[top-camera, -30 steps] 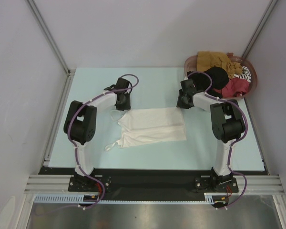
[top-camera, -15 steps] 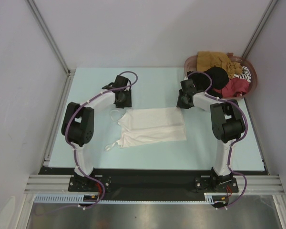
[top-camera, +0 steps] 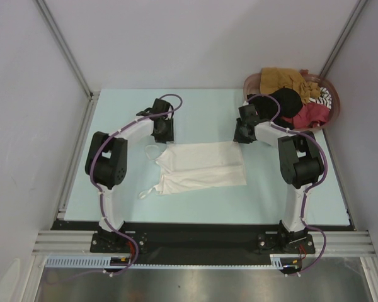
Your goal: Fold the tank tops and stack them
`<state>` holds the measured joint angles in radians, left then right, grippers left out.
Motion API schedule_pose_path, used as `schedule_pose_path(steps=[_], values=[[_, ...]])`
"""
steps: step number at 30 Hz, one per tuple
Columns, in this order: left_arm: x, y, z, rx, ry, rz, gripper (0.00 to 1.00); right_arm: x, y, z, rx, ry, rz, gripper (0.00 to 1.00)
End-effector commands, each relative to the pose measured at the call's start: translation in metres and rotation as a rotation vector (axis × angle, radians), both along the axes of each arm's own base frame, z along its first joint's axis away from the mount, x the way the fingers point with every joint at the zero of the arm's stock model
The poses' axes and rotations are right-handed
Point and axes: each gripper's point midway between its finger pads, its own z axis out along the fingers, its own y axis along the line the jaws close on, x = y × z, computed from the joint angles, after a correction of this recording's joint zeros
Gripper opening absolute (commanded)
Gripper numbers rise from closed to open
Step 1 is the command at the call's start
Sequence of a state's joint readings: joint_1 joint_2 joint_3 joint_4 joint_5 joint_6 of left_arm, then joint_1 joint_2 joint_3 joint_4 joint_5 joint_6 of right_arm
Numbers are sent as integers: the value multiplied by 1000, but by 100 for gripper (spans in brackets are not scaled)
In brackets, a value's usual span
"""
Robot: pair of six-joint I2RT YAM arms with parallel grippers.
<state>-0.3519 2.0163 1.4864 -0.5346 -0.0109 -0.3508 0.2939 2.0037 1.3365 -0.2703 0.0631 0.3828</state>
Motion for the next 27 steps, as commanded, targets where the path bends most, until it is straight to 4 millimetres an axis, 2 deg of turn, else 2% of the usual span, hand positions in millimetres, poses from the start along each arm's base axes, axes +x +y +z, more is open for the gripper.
schedule_pose_path(steps=[1,7,12,20,23,24,26,27], values=[[2,1,-1,-33,4,4,39,10,6,12,10,-43,17,29],[-5,3,-13,-31,60,11,44,10,7,12,10,-44,21,29],[-5,3,-14,-45,64,13,43,9,7,13,11,-43,22,29],[-8,3,-19,-42,85,10,30,9,8,15,12,-49,23,29],[-8,2,-20,-43,84,9,16,10,7,14,13,-47,20,28],[-8,2,-19,-46,82,8,1,10,7,15,13,-50,22,25],[-8,2,-19,-43,77,8,1,10,8,16,15,-52,26,11],[-7,3,-18,-40,71,4,0,11,8,16,13,-51,25,1]])
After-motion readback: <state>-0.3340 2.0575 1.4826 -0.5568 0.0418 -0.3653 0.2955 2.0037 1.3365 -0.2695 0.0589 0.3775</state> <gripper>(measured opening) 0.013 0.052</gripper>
